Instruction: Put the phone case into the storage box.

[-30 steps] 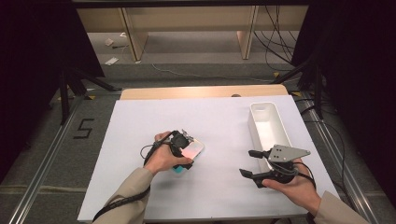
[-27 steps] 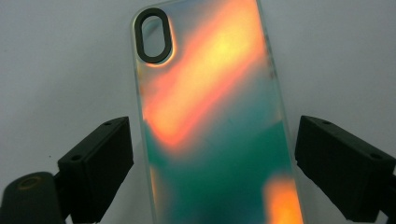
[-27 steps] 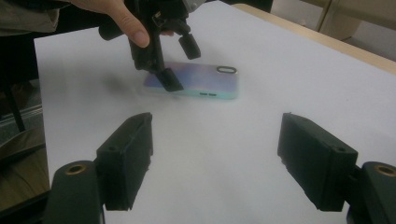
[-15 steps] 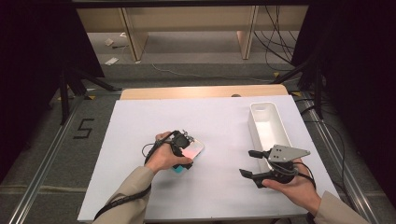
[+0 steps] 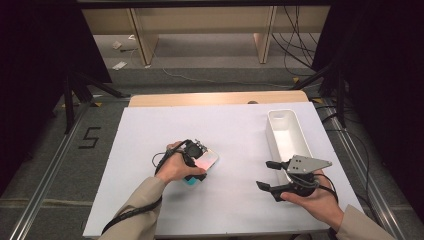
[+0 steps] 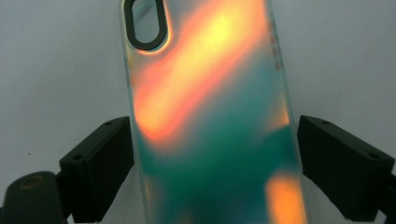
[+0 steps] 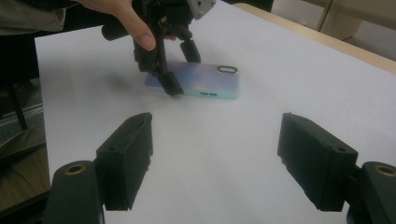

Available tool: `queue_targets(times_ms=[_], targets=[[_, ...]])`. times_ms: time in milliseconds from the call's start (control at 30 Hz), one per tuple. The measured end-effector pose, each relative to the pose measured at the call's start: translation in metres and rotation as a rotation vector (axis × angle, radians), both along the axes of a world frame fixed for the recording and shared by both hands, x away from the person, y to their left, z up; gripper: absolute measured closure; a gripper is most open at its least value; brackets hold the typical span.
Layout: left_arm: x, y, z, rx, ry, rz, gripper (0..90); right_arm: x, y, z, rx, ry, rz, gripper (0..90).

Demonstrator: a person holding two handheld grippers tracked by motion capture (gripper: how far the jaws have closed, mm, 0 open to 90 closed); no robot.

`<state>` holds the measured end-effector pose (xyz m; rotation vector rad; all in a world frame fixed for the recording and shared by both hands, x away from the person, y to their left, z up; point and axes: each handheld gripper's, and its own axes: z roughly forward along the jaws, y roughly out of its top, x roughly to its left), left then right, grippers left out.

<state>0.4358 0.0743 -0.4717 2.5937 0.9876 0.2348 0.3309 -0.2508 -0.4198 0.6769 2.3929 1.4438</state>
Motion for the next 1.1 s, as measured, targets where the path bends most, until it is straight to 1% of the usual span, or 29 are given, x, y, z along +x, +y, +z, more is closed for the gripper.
queue_targets(times_ms=[433, 767, 933, 1100], targets=[[0.0043, 0.0021, -0.0024, -0.015, 0.036, 0.013, 8.9, 0.0001, 0.0000, -0.0001, 0.000, 0.001, 0.000, 27.3], [0.0066, 0.0024, -0.0024, -0.018, 0.054, 0.015, 9.0, 0.0001, 0.0001, -0.0001, 0.000, 0.001, 0.000, 27.3], [0.0073, 0.0014, -0.0022, -0.013, 0.062, 0.019, 8.9, 0.0001, 0.0001, 0.0000, 0.001, 0.001, 0.001, 27.3], [0.0080, 0.0004, -0.0018, -0.001, 0.066, 0.013, 8.9, 0.0000, 0.0003, -0.0001, 0.000, 0.002, 0.001, 27.3]])
